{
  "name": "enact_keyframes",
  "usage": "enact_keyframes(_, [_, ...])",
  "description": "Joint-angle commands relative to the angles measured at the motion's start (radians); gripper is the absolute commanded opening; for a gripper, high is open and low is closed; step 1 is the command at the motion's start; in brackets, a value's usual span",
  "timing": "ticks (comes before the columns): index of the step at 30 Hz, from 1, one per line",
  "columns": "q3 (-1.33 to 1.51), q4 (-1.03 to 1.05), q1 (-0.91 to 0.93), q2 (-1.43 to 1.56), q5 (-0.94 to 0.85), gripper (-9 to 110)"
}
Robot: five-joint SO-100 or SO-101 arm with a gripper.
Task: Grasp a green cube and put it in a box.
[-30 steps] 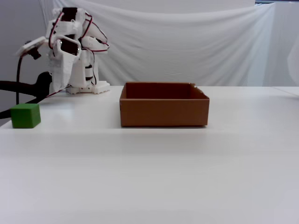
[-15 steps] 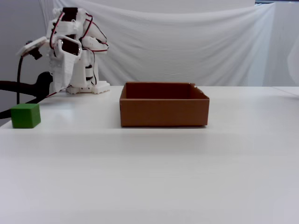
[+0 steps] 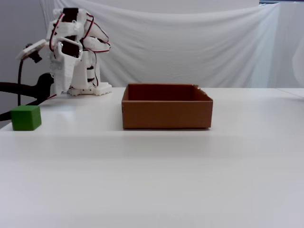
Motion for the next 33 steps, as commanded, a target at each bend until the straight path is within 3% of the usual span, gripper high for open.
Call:
enact_keyframes(1, [-0.041, -0.044, 0.006, -0.049, -0.011, 22])
enact_keyframes(12, [-0.287, -0.133, 0.034, -0.426, -0.026, 25])
enact_keyframes(19, [-0.394, -0.166, 0.041, -0.640, -0.238, 27])
enact_keyframes(33, [-0.813, -0.311, 0.029, -1.184, -0.365, 29])
